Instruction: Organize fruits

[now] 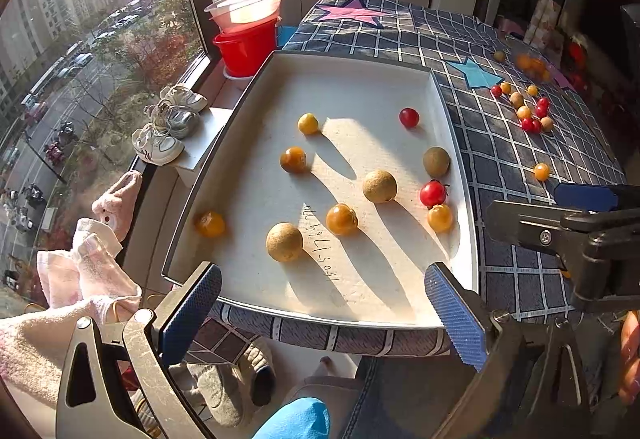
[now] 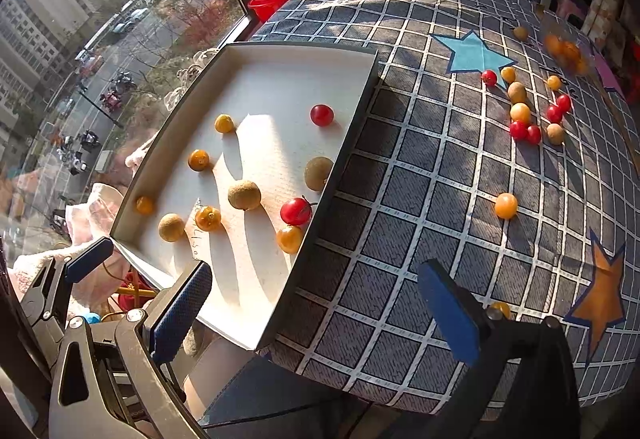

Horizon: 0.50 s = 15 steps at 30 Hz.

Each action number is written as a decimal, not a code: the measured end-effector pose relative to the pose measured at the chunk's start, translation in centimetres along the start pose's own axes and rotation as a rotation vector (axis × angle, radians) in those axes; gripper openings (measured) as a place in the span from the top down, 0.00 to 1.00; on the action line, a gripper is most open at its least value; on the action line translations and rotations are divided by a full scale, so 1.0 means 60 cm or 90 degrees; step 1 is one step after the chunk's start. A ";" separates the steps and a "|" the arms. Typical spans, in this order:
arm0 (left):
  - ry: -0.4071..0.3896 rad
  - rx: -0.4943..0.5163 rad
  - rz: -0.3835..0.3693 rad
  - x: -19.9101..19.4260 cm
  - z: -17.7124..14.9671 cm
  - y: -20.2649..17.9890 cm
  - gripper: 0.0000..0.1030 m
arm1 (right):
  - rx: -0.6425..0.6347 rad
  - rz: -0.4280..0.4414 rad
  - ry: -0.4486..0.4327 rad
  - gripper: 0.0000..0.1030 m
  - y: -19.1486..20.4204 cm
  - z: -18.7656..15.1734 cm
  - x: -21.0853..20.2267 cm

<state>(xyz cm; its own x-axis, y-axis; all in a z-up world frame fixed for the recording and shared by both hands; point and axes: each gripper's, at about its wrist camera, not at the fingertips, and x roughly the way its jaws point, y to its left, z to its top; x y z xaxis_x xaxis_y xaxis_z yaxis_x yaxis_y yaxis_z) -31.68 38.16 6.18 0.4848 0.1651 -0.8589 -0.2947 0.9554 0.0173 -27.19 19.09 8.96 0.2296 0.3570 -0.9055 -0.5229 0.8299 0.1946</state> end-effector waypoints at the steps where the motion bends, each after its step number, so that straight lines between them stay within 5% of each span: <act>1: 0.000 0.000 0.000 0.000 0.000 0.000 0.01 | -0.001 0.000 0.000 0.00 0.001 0.000 0.000; 15: -0.002 0.009 0.000 0.000 -0.002 -0.006 0.01 | -0.008 0.000 0.007 0.00 0.007 -0.003 0.006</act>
<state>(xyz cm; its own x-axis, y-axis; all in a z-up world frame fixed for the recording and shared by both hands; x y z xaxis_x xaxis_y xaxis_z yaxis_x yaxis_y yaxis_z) -31.66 37.77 6.14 0.4873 0.1662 -0.8573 -0.2837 0.9586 0.0246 -27.44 19.48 8.63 0.2207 0.3529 -0.9093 -0.5329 0.8244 0.1907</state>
